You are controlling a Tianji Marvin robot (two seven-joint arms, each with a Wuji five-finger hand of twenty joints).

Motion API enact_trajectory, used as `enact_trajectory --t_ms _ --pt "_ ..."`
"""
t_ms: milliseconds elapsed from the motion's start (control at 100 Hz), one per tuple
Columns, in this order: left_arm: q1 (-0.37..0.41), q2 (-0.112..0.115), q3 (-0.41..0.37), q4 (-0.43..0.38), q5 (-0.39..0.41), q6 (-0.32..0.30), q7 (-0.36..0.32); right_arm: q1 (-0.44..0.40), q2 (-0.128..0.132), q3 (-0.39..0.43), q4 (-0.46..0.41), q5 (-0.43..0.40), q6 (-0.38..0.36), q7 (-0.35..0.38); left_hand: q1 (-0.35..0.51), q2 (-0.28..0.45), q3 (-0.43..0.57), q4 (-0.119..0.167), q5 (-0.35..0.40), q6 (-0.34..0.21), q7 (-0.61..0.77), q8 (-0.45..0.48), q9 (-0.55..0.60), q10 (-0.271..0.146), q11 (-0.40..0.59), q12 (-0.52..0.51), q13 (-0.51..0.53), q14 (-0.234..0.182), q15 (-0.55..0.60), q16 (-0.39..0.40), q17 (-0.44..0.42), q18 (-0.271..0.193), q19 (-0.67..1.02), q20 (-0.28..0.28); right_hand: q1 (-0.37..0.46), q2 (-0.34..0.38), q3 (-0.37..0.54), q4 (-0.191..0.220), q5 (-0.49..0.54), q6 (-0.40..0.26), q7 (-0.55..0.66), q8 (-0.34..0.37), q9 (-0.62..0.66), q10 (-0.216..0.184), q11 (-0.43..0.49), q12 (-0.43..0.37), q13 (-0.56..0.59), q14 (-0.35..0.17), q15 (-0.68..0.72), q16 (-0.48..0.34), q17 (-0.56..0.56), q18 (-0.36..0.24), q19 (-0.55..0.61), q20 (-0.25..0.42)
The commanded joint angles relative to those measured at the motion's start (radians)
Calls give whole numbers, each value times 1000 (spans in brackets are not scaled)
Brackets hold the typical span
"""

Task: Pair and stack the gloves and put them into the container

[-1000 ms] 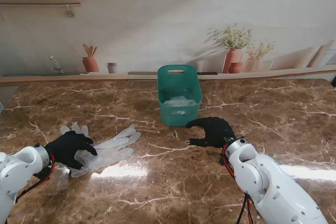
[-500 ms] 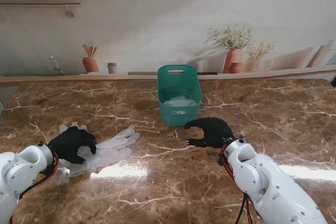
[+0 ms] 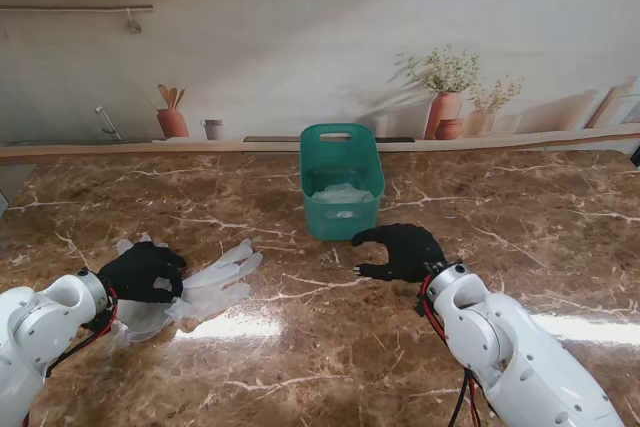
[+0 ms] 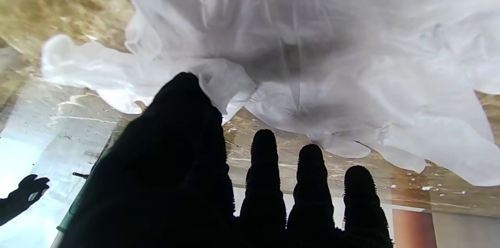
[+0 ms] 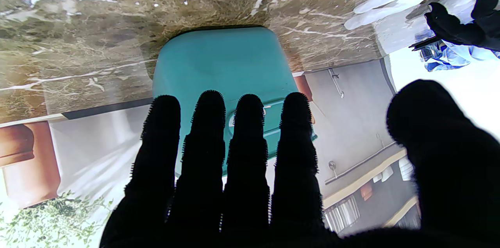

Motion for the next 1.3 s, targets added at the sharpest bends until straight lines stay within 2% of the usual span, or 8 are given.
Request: enact_trajectory --t_ms 0,340,510,580,750,910,1100,1290 --pt "26 -5 -6 -24 -21 17 -1 -7 -2 -4 -1 5 2 14 39 80 -58 12 56 10 33 40 26 -12 2 3 2 -37 -6 -3 -10 -23 -35 24 -25 18 21 24 5 -19 -7 8 -8 5 0 -1 -10 -3 3 18 -12 -7 -9 -14" --pt "76 -36 -18 -159 -189 108 21 -26 -15 -38 -15 -46 4 -125 94 138 -174 38 12 44 31 428 59 3 1 19 12 -12 -13 6 -13 -13 -37 57 34 -57 43 4 40 29 20 17 77 3 51 39 58 7 52 53 23 4 37 8" --pt "81 -47 12 -224 -287 150 11 -38 -17 -86 -45 -62 24 -142 101 133 -175 40 11 68 41 462 81 10 7 25 21 -6 -14 7 -15 -8 -39 62 67 -67 -132 4 -16 107 -2 18 82 -2 84 115 86 16 118 151 21 38 105 79" --pt "81 -51 31 -246 -328 167 10 -33 -17 -121 -49 -62 40 -139 105 128 -175 42 14 74 38 472 102 16 13 32 30 -2 -13 8 -17 -7 -38 66 -32 -134 -42 24 -75 159 -30 27 38 4 91 145 73 15 136 186 10 45 115 123" --pt "86 -60 76 -311 -385 212 17 -10 -30 -211 -44 12 96 -123 101 125 -170 43 21 76 18 494 325 22 117 168 178 56 98 125 -12 12 8 106 -121 -118 -11 14 -146 231 -45 59 -43 29 132 207 25 21 179 245 -16 51 128 194" --pt "81 -62 115 -340 -429 227 9 27 -44 -278 -26 76 127 -112 91 114 -150 41 27 81 17 494 444 19 140 278 294 95 169 216 -9 40 99 105 -133 -118 -10 7 -226 268 -80 61 -132 39 116 211 -40 25 181 257 -54 47 112 214" --pt "72 -60 155 -360 -465 230 -12 57 -66 -329 -9 129 148 -149 89 115 -145 40 22 85 15 492 479 34 138 274 339 114 197 238 -4 50 139 105 -131 -131 -12 0 -291 308 -119 51 -208 55 108 201 -111 34 171 248 -90 50 85 224" --pt "76 -55 165 -390 -499 211 -39 53 -79 -326 -16 143 147 -196 92 120 -153 41 10 77 15 497 522 35 127 254 373 125 214 248 -6 55 183 114 -4 -133 -66 5 -167 206 -21 110 -128 31 171 205 -129 39 203 241 -94 62 76 280"
